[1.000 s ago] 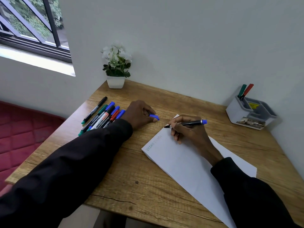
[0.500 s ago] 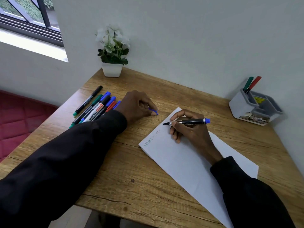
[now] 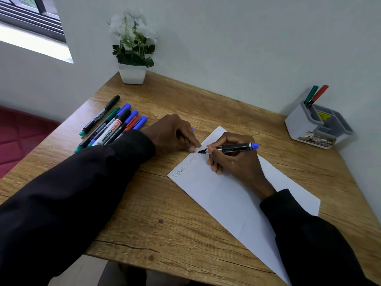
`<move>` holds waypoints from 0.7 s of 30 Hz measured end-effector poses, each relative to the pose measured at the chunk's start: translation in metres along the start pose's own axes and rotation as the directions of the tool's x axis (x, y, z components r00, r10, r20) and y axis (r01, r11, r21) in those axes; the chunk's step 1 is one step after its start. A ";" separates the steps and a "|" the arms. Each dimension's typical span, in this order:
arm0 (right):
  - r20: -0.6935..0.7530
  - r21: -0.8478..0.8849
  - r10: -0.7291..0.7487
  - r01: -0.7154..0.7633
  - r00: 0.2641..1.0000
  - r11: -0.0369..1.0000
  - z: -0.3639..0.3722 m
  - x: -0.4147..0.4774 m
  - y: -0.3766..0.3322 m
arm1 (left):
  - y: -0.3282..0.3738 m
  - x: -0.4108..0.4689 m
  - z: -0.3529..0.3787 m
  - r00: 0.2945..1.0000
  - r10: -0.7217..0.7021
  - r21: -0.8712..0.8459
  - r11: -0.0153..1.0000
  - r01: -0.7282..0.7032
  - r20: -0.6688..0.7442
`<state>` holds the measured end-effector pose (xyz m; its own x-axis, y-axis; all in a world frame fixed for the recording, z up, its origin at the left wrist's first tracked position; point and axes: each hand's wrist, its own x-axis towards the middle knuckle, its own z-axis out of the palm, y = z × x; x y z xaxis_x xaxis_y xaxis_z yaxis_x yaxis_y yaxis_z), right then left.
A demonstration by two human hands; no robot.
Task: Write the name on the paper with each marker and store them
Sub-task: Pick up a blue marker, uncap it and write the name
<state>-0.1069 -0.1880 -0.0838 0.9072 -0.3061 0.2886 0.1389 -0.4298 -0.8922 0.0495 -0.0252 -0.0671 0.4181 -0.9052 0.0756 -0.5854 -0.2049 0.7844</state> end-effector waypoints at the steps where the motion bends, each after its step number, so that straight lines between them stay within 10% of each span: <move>1: 0.000 -0.013 0.002 -0.002 1.000 1.000 0.000 0.000 0.000 | 0.000 0.000 0.000 1.000 0.011 0.008 1.000 -0.011 -0.003; 21: 0.029 -0.030 -0.003 0.003 1.000 1.000 0.003 0.001 0.000 | 0.001 0.003 -0.004 1.000 0.012 0.010 1.000 -0.012 0.022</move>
<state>-0.1045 -0.1860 -0.0848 0.9179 -0.2805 0.2808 0.1300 -0.4560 -0.8805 0.0525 -0.0264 -0.0640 0.3956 -0.9156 0.0716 -0.5977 -0.1975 0.7770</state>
